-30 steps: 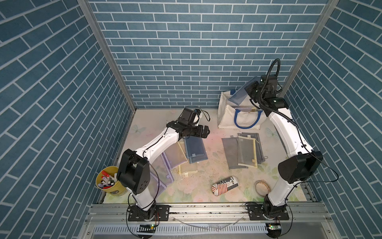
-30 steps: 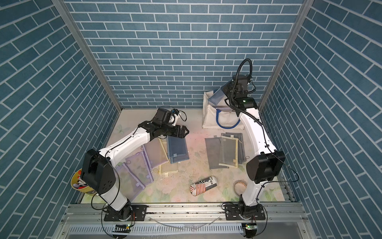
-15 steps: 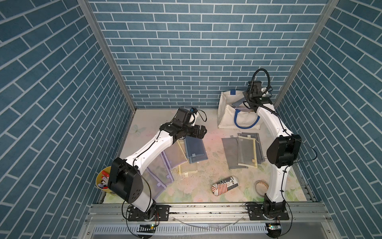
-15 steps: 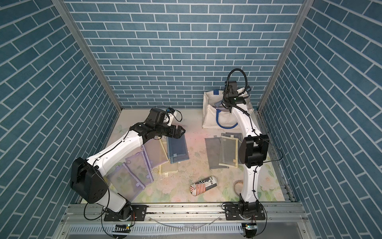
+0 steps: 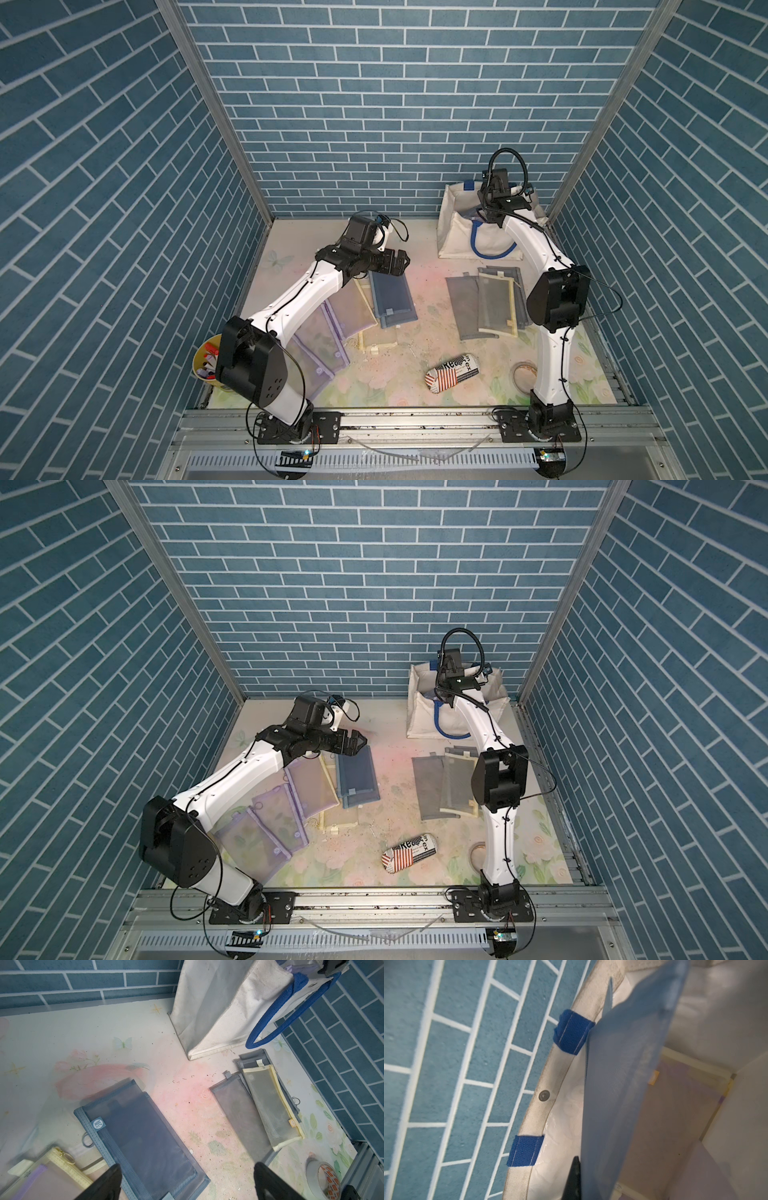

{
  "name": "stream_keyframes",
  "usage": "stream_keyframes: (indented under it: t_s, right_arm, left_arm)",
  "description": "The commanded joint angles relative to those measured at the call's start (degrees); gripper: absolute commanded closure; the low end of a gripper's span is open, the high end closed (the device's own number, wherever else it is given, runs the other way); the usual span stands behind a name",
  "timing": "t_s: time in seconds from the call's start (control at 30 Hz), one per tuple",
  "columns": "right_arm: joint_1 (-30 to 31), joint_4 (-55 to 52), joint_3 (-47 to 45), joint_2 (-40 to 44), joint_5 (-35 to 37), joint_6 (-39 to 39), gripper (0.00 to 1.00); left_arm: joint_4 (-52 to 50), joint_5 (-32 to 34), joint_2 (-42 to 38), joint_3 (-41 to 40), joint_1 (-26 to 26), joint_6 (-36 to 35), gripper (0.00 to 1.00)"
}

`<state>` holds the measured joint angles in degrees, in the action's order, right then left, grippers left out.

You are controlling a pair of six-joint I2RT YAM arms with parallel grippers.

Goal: Put the pencil pouch into the canvas bag
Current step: Place the pencil pouch in the canvas bag.

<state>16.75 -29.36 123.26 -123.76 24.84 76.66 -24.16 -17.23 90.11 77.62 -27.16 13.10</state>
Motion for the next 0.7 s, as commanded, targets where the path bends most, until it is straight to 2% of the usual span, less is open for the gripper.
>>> stream_keyframes:
  t_s: [0.0,0.27,0.33,0.43,0.57,0.67]
  right_arm:
    - [0.03,-2.39,1.01,0.44,0.58,2.97,1.00]
    - [-0.31,-2.20,-4.03,5.31,0.04,1.98,0.68]
    - [-0.54,-2.62,-4.83,6.61,-0.51,1.19,0.56]
    - [-0.84,-2.13,-6.17,8.28,-1.99,-0.27,0.46]
    - [-0.93,-1.95,-5.81,10.28,-4.87,-7.38,0.39]
    - [-1.19,-4.67,-2.14,10.35,-10.03,-19.67,0.38]
  left_arm:
    - [1.87,-0.99,-0.65,-0.32,0.36,-0.15,0.01]
    - [3.56,-1.42,1.02,0.75,0.36,0.09,0.01]
    - [3.92,-1.40,1.41,1.15,0.39,0.20,0.01]
    - [4.29,-1.23,1.65,1.18,0.43,0.33,0.01]
    - [4.76,-2.09,1.99,1.11,0.38,0.89,0.01]
    - [6.26,-4.03,2.71,0.72,-0.11,3.49,0.01]
